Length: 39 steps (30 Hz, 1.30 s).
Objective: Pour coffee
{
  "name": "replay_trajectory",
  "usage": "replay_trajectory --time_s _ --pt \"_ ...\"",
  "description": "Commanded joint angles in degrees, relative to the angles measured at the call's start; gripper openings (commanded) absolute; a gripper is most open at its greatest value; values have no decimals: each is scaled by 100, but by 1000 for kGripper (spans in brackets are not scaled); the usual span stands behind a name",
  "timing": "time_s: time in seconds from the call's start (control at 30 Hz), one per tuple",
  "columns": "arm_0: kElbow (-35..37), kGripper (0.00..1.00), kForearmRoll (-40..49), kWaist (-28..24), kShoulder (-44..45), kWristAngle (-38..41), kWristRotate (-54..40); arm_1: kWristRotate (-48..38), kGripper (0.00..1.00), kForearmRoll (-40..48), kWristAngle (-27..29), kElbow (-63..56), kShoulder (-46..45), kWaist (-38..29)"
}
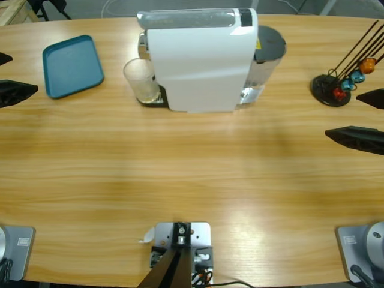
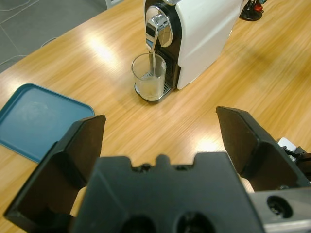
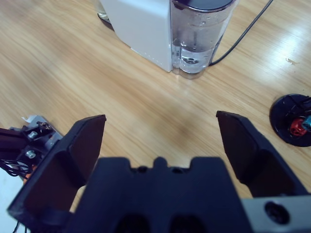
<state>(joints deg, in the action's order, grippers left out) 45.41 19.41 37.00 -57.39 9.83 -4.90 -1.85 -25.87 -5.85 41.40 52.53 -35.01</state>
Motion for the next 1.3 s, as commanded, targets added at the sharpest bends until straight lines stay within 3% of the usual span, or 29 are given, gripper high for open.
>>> replay_trajectory --time_s 0.03,0.67,1.3 --pt "-18 1000 -60 -132 -129 -33 -284 50 1000 -48 -37 -143 220 91" --pt "-59 1000 -22 -211 -183 25 -337 53 1000 -32 -39 -152 240 91" --pt "-94 1000 63 -348 -246 591 -555 62 1000 29 -92 -185 312 91"
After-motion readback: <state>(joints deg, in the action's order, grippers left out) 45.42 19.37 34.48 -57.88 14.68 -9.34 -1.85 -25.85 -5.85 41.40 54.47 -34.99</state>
